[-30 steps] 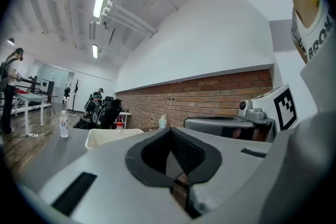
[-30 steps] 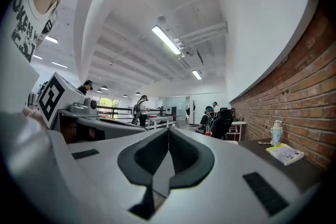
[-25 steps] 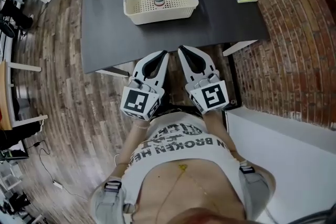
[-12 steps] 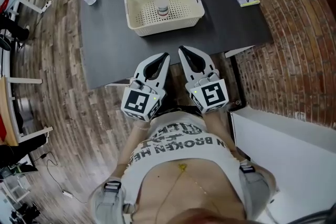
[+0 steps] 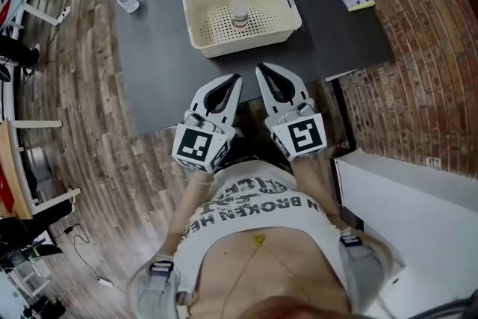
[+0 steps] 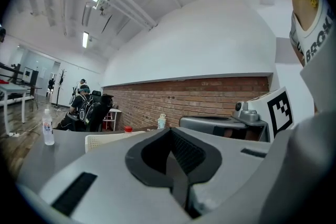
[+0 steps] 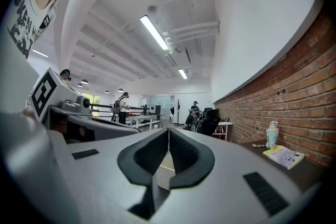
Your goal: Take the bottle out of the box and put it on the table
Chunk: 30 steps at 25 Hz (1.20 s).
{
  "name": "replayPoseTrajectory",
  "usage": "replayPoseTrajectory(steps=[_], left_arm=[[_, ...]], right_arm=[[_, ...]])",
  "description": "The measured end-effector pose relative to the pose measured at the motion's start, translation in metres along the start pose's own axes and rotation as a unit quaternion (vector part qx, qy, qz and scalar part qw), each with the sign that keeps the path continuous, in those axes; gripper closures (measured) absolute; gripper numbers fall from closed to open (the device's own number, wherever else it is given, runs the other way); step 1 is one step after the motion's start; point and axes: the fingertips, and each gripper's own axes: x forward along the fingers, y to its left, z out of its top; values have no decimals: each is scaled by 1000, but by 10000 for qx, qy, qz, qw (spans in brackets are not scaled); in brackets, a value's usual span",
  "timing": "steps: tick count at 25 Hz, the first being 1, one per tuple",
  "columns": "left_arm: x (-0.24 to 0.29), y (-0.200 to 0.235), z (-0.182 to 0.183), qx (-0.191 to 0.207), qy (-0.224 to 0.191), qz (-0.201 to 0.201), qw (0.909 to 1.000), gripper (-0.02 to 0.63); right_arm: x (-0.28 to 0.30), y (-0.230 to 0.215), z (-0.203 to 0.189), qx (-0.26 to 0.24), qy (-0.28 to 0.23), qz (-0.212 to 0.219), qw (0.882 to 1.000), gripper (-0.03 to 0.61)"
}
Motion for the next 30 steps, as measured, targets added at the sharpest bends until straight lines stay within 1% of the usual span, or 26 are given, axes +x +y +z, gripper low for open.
replayPoseTrajectory(steps=[3,6,8,13,18,21,23,26,30], left_arm=[[4,5,4,29,-85,-12,10000,607],[9,9,5,59,-116,33,9999,607],[13,15,5,68,-99,109,9999,607],[30,32,5,15,-112,302,9995,607],[61,47,17,50,-186,382,9991,607],[81,55,21,6,-190,441,9988,607],[93,59,23,14,-167,487,9987,607],[110,65,24,-33,-106,578,9983,607],[129,69,21,-8,-8,654,9979,607]], right_arm=[[8,-5,-1,159,37,66,9998,569],[18,-15,-8,274,237,58,9993,569],[27,-19,-10,250,299,133,9992,569],[46,-29,-12,31,229,584,9980,571],[64,-59,-6,-71,231,620,9978,571],[74,-77,-5,58,213,633,9978,571],[81,-88,-8,150,291,666,9972,571],[90,-100,-11,94,394,729,9965,571],[98,-113,-12,66,349,843,9958,571]])
